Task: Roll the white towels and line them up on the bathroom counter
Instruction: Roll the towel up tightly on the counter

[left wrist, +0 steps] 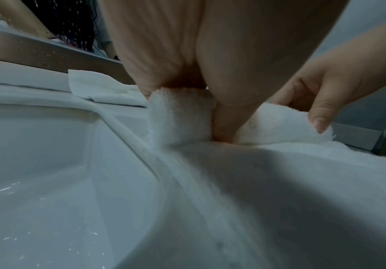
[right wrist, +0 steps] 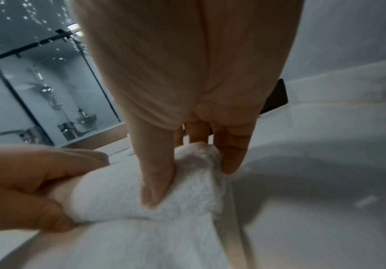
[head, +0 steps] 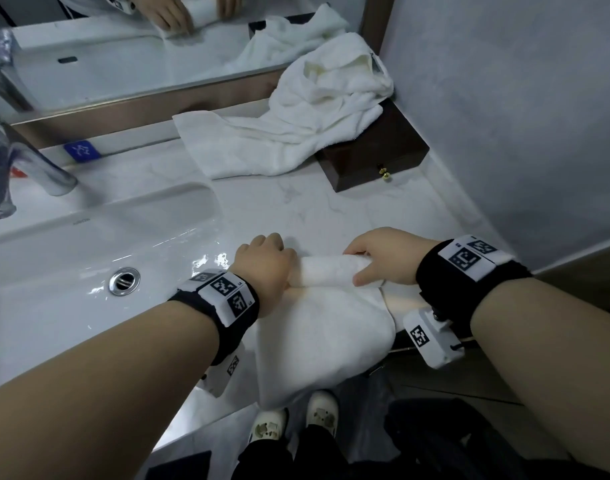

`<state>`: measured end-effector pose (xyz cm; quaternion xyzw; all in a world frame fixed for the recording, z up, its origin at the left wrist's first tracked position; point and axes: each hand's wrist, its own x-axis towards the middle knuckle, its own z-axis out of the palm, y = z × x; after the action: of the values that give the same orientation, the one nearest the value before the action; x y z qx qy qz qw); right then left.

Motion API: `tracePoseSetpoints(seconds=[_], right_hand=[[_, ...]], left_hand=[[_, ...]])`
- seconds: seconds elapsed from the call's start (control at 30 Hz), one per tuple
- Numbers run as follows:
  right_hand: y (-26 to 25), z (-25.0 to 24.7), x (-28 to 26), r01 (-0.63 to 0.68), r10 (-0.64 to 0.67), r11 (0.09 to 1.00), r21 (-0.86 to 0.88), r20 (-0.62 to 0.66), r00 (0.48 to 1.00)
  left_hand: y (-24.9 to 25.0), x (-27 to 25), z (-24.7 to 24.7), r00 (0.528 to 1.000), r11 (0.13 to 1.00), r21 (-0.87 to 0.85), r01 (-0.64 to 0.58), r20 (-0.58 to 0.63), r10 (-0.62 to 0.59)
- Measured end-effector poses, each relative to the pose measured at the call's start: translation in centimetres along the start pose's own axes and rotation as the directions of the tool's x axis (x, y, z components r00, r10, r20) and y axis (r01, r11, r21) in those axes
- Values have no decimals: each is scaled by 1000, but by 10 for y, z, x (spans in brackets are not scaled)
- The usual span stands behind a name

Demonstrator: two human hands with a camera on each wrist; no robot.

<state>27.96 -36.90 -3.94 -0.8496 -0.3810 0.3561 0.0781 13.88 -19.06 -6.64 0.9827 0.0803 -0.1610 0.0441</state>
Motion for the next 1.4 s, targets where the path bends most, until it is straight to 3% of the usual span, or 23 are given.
tracePoseSetpoints(seconds=[0.23, 0.37, 0.5, 0.7, 0.83, 0.93, 1.07, 1.2, 1.4], right_hand=[[-7, -1, 10, 16, -38, 963, -270, -77, 996], [-7, -1, 11, 41, -91, 951, -306, -151, 984], [-2, 6, 9, 71, -145, 948, -311, -223, 964], [3, 13, 8, 111, -210, 941, -320, -293, 933], [5, 11, 11, 122, -244, 922, -367, -306, 920], [4, 10, 12, 135, -270, 910, -393, -313, 910], [5, 17, 7, 116, -290, 888, -446, -344, 893], [4, 26, 6, 71, -249, 902, -426, -378, 892], [-3, 22, 3, 14, -131, 933, -359, -304, 944]], left_hand=[[6, -2, 4, 998, 999, 30, 19, -63, -17], [6, -6, 9, 993, 998, 31, -51, -105, 54], [1, -8, 11, 993, 993, 29, -112, -32, 112], [-3, -2, -5, 994, 948, -300, -104, 4, 111], [-4, 3, -16, 996, 869, -493, 48, 88, -5], [-2, 8, -21, 989, 883, -458, 104, 140, -44], [9, 7, -22, 978, 945, -318, 79, 210, -11], [24, 2, -13, 988, 995, -94, 36, 151, -21], [35, 2, -11, 990, 989, 87, 116, 69, -122]])
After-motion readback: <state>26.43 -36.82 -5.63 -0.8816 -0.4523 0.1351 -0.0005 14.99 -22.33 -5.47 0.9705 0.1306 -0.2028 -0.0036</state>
